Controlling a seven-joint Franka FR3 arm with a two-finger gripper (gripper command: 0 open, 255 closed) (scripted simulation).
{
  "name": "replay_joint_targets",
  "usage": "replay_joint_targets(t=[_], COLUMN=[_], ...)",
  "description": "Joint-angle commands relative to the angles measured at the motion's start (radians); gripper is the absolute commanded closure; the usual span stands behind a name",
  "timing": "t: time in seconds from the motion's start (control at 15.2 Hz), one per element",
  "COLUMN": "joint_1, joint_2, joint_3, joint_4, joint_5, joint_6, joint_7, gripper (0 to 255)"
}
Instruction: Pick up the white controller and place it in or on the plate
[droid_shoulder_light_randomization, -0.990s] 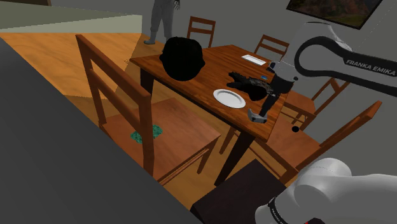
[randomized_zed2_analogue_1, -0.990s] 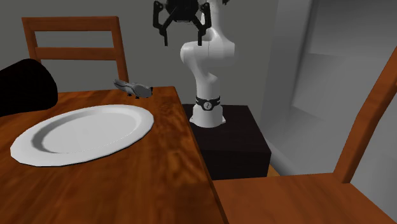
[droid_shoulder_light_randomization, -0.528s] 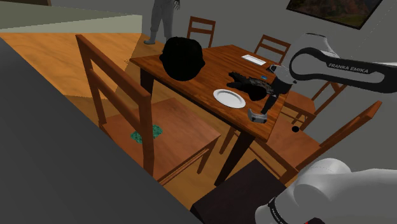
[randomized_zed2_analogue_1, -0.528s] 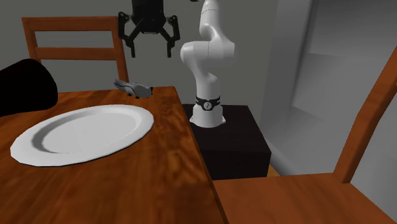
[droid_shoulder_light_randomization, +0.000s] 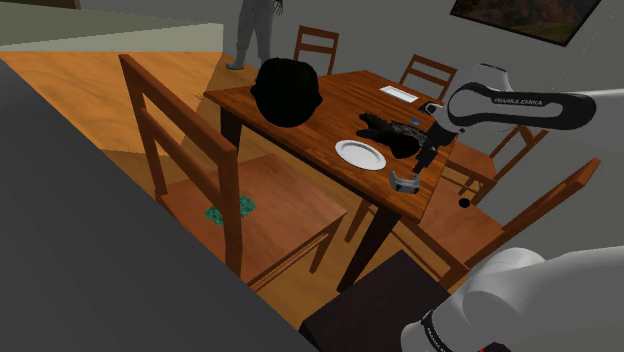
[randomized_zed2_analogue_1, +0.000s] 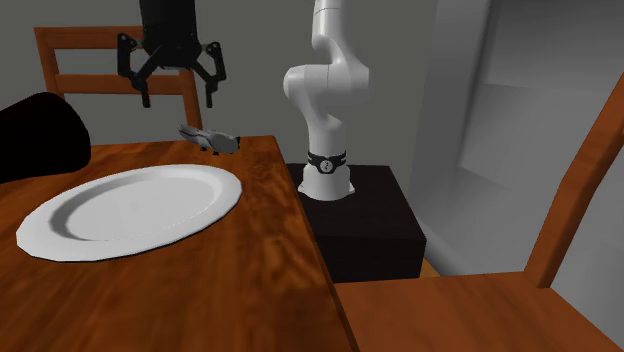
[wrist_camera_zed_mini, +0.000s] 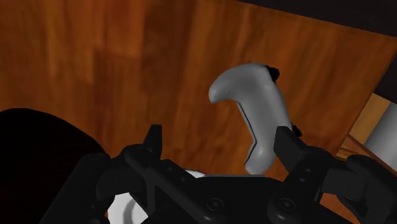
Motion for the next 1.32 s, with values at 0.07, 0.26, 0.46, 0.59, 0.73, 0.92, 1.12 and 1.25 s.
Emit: replay_joint_targets(t=[0.07,0.26,0.46,0.59,0.73,0.92,1.12,1.25], joint_1=[0.010,0.012,0.016,0.015,0.015,0.015,0.016,0.016], joint_2=[0.040,0.059,0.078,0.078,0.078,0.078,0.080,0.081], joint_3=[-0.028,-0.039,-0.049,-0.049,-0.049,-0.048,-0.048,-0.050], joint_4=[-0.007,-0.032,-0.052,-0.052,-0.052,-0.052,-0.052,-0.047], joint_5=[0.005,0.007,0.009,0.009,0.009,0.009,0.010,0.011], joint_6=[0.055,0.099,0.138,0.138,0.138,0.138,0.139,0.136], joint_7=[-0.031,-0.035,-0.038,-0.038,-0.039,-0.039,-0.038,-0.041], gripper=[0,0,0,0,0,0,255,255])
